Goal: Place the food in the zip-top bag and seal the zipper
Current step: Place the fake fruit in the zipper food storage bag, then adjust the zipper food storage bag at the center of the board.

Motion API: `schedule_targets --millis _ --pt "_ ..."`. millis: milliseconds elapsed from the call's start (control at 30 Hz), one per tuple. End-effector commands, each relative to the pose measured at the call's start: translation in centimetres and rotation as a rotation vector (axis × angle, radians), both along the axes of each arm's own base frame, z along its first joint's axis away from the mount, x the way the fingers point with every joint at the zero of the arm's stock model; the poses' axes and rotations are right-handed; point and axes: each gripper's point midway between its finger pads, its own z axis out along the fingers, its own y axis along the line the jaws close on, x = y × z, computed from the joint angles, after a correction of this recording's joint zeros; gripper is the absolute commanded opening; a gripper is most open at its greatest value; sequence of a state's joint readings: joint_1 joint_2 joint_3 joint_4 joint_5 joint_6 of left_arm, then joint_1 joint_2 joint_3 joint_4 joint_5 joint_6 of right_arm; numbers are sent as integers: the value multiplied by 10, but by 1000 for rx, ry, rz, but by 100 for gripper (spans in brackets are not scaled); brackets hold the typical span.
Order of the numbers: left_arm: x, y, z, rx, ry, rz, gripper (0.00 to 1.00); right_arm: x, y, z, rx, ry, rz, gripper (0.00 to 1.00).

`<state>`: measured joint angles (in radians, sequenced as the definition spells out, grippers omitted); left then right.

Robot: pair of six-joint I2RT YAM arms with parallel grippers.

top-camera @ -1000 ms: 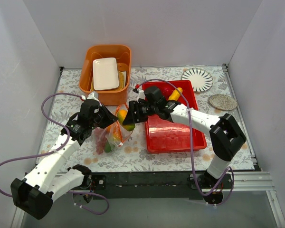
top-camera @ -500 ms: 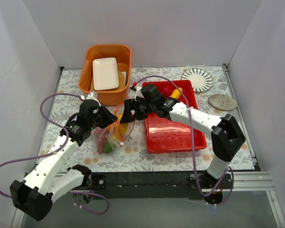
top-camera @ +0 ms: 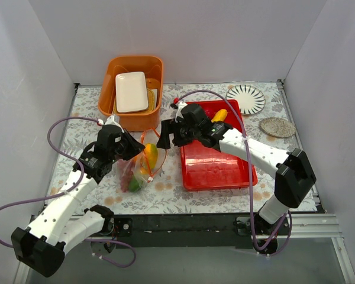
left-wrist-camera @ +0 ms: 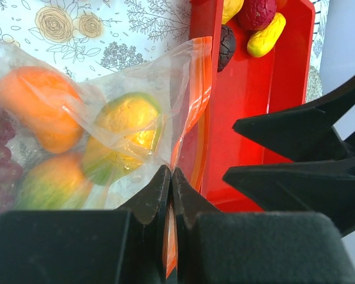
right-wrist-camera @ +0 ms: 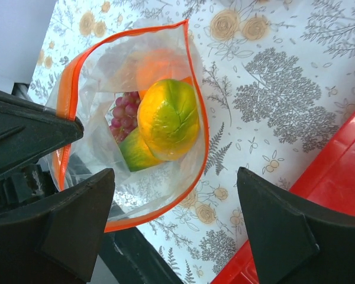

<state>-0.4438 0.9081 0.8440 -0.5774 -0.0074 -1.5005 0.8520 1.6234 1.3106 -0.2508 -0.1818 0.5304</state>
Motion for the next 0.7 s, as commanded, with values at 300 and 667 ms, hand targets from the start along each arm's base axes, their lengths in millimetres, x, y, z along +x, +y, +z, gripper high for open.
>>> schedule_targets --millis 300,667 --pt "-3 7 8 2 -27 23 0 -10 9 -26 -20 79 87 62" --pt "1 14 17 26 -44 53 0 -7 14 7 25 20 109 2"
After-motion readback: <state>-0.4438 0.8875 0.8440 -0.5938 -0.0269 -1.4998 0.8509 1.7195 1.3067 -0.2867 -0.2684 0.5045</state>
